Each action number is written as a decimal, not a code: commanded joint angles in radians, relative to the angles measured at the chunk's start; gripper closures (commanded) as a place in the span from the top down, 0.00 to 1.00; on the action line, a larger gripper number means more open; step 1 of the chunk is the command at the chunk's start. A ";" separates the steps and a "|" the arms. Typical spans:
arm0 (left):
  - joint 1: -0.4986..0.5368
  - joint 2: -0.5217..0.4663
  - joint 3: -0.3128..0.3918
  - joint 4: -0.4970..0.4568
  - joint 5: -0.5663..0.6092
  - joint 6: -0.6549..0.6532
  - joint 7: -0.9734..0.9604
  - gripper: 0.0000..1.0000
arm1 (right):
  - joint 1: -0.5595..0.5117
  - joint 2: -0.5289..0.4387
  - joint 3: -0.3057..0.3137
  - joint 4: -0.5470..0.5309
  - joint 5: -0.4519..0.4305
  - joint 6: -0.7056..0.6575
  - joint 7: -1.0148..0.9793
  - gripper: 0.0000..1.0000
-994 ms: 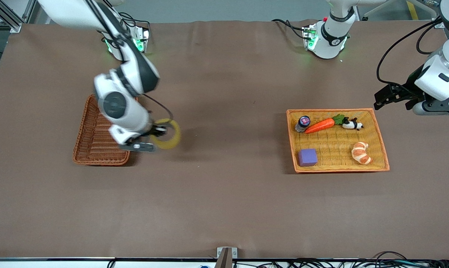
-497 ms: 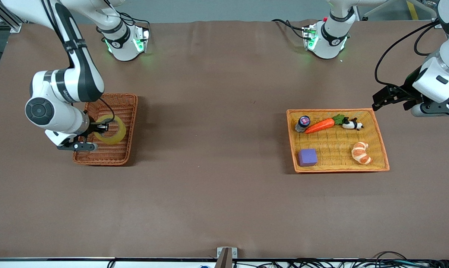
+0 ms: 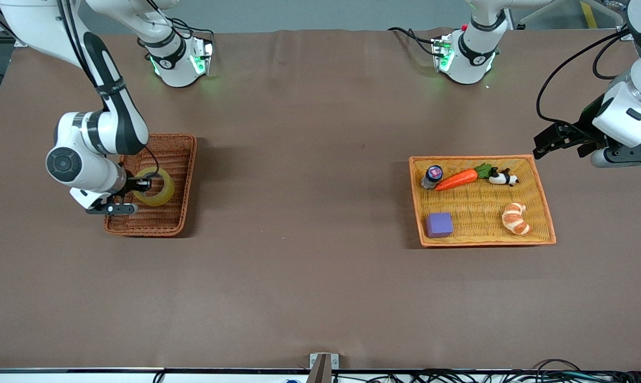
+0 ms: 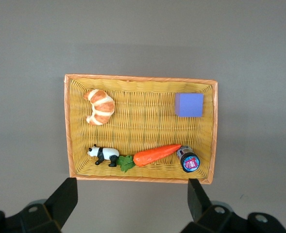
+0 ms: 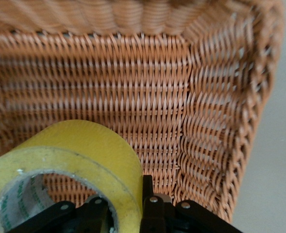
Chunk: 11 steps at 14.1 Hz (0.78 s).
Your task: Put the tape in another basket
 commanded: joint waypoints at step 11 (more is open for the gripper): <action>-0.001 0.004 0.000 0.015 0.004 -0.014 -0.014 1.00 | -0.036 -0.139 0.011 0.314 -0.002 -0.195 -0.008 1.00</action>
